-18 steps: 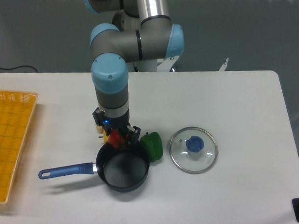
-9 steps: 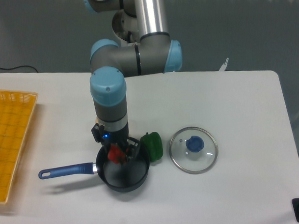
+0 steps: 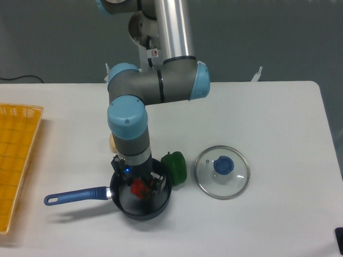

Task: Place the red pepper in the pot
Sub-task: 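Lower the red pepper into the black saucepan with the gripper, then open the gripper to release the red pepper inside the saucepan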

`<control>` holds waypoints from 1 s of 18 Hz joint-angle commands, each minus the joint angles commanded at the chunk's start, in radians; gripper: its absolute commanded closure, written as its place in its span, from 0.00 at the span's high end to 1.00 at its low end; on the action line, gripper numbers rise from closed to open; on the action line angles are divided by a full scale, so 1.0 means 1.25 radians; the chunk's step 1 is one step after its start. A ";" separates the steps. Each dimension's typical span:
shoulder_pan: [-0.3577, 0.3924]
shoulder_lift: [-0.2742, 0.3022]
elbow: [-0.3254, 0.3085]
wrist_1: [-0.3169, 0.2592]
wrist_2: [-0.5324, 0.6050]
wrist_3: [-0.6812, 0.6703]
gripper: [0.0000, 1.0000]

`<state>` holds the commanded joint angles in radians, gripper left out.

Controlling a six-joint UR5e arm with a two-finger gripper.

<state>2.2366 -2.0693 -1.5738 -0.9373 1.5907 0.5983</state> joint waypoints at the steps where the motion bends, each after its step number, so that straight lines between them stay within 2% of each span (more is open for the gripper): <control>1: -0.001 -0.001 -0.005 0.000 0.004 0.001 0.53; 18: -0.018 -0.020 -0.010 -0.001 0.020 -0.001 0.57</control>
<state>2.2135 -2.0939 -1.5861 -0.9388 1.6153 0.5967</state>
